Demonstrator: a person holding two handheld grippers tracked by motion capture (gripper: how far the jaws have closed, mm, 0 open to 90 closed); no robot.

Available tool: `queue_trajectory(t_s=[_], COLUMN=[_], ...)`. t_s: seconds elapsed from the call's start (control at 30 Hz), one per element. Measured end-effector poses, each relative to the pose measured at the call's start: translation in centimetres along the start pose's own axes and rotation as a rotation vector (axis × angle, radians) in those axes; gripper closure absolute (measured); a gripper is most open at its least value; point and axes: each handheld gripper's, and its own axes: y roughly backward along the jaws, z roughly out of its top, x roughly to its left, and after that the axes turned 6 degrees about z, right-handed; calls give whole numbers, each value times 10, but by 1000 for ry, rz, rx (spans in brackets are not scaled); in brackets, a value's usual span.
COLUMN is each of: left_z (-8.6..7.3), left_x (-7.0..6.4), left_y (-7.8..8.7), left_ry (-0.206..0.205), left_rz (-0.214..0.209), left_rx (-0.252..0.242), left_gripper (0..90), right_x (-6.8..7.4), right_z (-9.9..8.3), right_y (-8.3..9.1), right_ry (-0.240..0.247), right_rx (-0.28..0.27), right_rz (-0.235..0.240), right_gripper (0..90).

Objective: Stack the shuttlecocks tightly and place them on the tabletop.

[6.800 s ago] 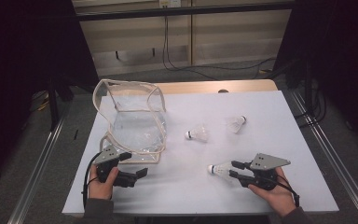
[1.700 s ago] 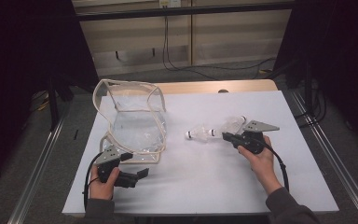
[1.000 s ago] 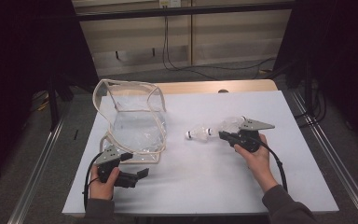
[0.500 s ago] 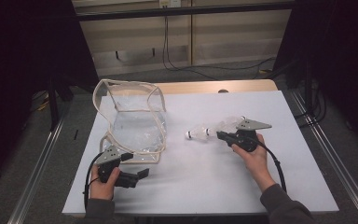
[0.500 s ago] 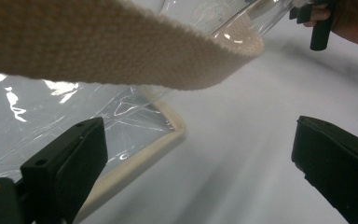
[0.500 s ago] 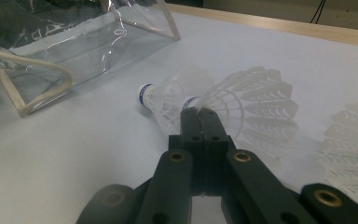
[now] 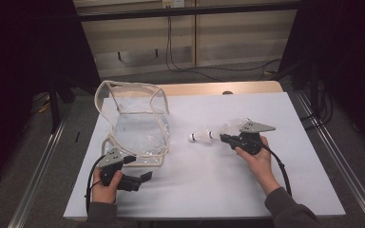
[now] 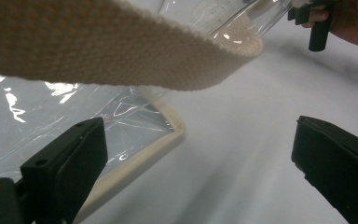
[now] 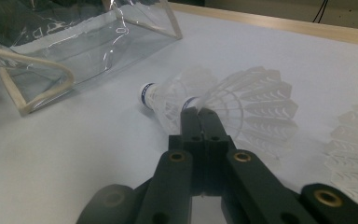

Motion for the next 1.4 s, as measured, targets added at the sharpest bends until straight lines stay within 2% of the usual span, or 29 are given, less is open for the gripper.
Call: queue_trajectory(t_s=[0.57, 1.4], left_z=[0, 0], left_x=[0, 0], left_y=[0, -1], left_ry=[-2, -1], left_rz=[-1, -1], left_rx=[2, 0], left_gripper=[35, 35], right_x=[2, 7], right_z=[0, 2], right_y=[-3, -12], right_ry=[9, 16], right_rx=[8, 16], right_rz=[-4, 31], right_gripper=[900, 900])
